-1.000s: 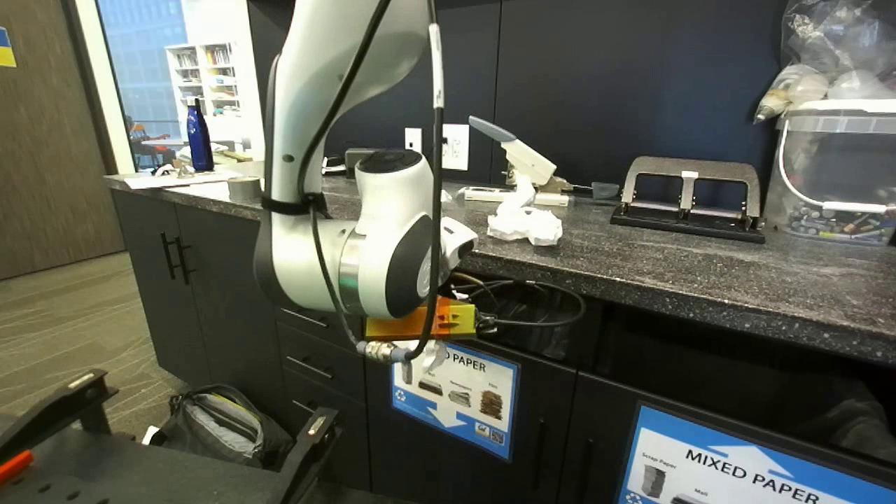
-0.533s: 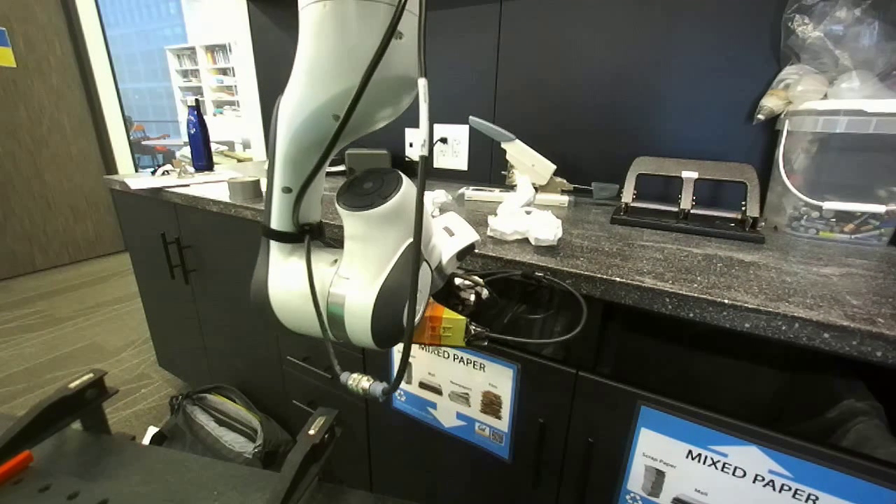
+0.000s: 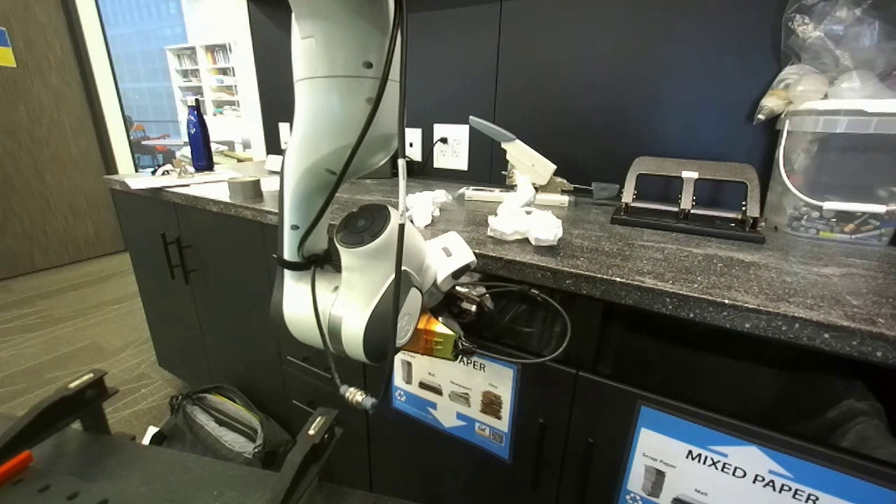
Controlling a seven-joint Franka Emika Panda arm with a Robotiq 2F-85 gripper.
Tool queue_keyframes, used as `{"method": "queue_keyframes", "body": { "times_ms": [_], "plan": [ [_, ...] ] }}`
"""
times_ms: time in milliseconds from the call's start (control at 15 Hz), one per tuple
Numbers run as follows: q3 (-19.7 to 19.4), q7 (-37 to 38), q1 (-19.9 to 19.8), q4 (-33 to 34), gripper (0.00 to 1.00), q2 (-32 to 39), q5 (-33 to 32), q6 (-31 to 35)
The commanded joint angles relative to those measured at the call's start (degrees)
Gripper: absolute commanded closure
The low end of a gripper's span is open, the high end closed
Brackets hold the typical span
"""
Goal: Remove all the paper trash from the table and put them in the bin on the left
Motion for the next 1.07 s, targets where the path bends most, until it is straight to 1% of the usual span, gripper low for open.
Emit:
{"method": "queue_keyframes", "body": {
  "times_ms": [0, 333, 533, 600, 667, 800, 867, 933, 1000],
  "plan": [
    [-0.4, 2.0, 1.9, 9.5, 0.94, 5.6, 6.0, 0.6],
    [-1.2, 1.3, 4.3, 16.4, 0.94, 9.7, 13.0, 0.7],
    [-1.8, 0.4, 5.2, 18.5, 0.94, 10.9, 15.4, -0.1],
    [-2.2, -0.2, 5.6, 19.1, 0.9, 11.2, 16.4, -0.8],
    [-2.4, -0.3, 5.8, 19.4, 0.68, 11.2, 16.9, -1.3],
    [-3.7, -1.9, 6.9, 20.0, 0.65, 11.4, 17.5, -2.6],
    [-4.4, -2.5, 7.4, 20.0, 0.59, 11.3, 17.7, -3.0],
    [-4.8, -2.9, 7.7, 19.8, 0.5, 11.0, 17.8, -3.2],
    [-5.2, -3.2, 8.0, 19.6, 0.43, 10.8, 17.9, -3.1]
  ]
}}
